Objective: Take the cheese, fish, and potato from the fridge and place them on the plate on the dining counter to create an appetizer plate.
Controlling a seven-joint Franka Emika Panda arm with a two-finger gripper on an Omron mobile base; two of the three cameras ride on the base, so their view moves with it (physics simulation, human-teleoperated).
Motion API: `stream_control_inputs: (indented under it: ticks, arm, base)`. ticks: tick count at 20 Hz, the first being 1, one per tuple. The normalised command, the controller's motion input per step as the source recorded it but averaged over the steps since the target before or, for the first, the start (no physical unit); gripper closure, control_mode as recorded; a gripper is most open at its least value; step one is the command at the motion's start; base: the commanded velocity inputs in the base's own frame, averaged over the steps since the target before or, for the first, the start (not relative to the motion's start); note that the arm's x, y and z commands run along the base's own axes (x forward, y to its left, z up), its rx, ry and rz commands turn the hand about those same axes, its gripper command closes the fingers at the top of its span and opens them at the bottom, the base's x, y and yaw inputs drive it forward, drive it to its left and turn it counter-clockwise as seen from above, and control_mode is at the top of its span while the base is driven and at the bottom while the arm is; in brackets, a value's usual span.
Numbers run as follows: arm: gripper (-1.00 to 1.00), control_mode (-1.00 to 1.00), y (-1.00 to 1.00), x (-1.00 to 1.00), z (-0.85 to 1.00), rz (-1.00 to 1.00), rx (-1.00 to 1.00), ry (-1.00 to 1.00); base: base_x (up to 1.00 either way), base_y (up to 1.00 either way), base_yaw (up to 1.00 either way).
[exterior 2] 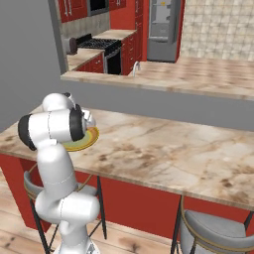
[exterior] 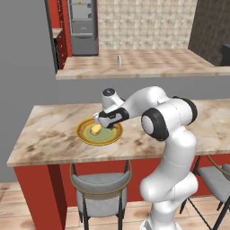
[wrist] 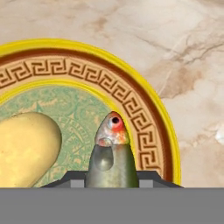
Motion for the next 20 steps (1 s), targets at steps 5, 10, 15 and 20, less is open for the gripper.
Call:
stream_control_inputs:
  ticks: [5,10,15,20]
  arm:
    - [1.00,-1.00,-0.04,0.00,-0.07,-0.06,0.00,0.03]
    - [1.00,-1.00,0.00,0.00,-0.03,-0.04,0.00,0.01]
    - [1.00,-1.00,0.00,0.00,-0.10,-0.02,0.00,0.00]
    - [1.00,-1.00,0.00,0.00,-0.13,-0.01,0.00,0.00]
  base:
    - [0.00,0.00,0.00]
    - [0.00,0.00,0.00]
    - [0.00,0.00,0.00]
    - [0.00,0.00,0.00]
